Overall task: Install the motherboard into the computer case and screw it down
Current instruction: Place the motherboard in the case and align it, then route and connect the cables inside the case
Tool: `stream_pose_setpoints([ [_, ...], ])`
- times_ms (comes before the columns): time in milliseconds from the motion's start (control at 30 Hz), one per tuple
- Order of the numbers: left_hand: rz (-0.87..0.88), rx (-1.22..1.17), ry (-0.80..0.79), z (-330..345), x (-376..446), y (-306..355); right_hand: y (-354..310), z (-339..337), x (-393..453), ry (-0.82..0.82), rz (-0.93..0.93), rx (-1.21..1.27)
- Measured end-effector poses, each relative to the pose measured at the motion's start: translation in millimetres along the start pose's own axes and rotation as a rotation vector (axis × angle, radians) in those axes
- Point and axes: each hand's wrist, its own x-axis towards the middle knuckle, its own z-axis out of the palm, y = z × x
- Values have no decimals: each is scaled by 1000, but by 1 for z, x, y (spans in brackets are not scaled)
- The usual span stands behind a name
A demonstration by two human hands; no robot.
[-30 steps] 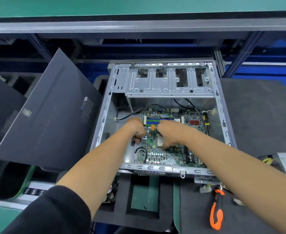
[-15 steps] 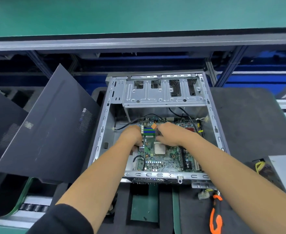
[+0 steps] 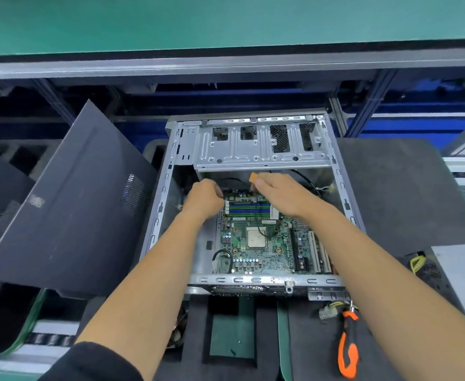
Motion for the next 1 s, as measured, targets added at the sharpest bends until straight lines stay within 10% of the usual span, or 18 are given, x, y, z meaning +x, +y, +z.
stream_pose_setpoints([
  [200,196,-405,-362,0,-8,17,8,5,2,-218,59,-192],
  [367,380,-152,-405,3,-15,24,12,4,-1,-414,123,-331],
  [500,308,-377,-863,3,-21,29,4,4,-5,-436,38,-203],
  [733,282,-514,-649,4,-17,27,7,-12,-10,-314,-27,-99],
  [1000,311,-1061,-699,-7,-20,39,2,-56,-5,601,-113,551],
])
